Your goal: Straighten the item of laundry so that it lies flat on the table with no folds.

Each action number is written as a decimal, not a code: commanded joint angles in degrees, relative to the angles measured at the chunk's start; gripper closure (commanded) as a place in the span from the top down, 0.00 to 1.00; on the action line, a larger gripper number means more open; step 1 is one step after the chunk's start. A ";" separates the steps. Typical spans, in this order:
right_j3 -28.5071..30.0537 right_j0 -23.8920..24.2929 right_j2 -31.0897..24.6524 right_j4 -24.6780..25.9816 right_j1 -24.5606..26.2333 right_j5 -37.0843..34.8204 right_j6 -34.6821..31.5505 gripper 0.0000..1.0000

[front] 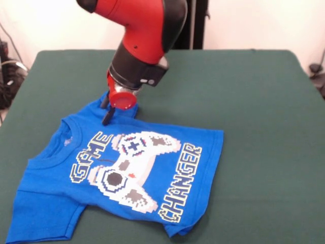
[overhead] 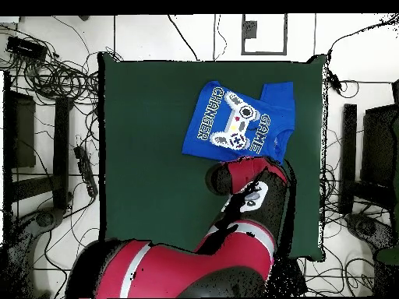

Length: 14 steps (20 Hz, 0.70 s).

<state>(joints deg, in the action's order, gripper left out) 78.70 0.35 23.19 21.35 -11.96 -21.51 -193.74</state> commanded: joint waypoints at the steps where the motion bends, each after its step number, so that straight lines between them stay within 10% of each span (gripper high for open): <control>1: 6.63 0.04 -10.36 -2.75 4.95 5.13 -0.55 1.00; 14: 11.72 0.95 -10.45 -0.95 4.87 10.88 0.03 1.00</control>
<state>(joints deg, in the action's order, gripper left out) 81.59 1.04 23.21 21.34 -12.87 -15.72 -193.73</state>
